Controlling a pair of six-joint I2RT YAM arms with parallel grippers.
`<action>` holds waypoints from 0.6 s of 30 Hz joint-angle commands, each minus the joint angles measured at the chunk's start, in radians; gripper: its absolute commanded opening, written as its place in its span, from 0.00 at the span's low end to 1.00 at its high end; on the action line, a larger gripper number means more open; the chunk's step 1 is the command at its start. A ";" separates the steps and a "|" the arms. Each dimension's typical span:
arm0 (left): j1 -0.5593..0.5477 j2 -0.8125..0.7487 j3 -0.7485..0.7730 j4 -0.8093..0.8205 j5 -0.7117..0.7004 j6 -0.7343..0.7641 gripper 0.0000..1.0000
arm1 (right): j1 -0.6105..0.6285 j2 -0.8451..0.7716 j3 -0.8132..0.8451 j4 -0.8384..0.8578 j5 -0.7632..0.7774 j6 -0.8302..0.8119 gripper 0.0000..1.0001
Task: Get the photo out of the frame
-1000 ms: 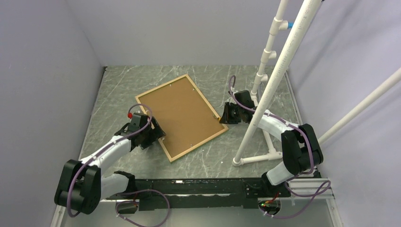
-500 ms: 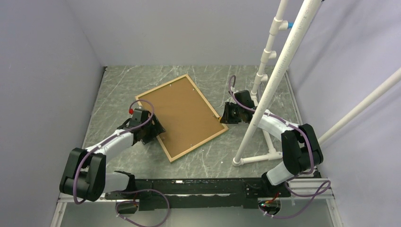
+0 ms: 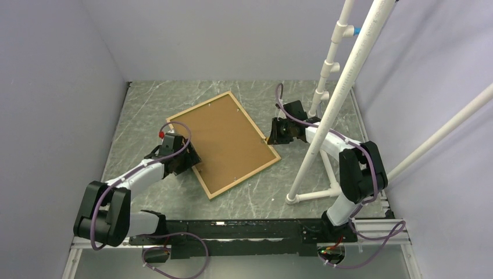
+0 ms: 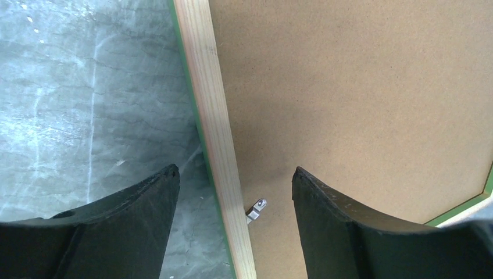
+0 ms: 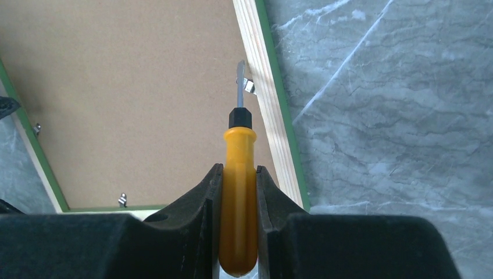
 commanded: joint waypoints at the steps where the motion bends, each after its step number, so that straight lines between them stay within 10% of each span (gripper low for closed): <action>1: -0.003 -0.091 -0.020 0.011 -0.027 0.078 0.77 | -0.006 0.018 0.047 -0.064 -0.042 -0.027 0.00; 9: -0.135 -0.292 0.036 0.187 0.114 0.276 0.83 | -0.082 0.054 0.121 -0.070 -0.470 -0.110 0.00; 18: -0.402 -0.151 0.065 0.663 0.048 0.910 0.91 | -0.073 0.114 0.140 -0.079 -0.761 -0.155 0.00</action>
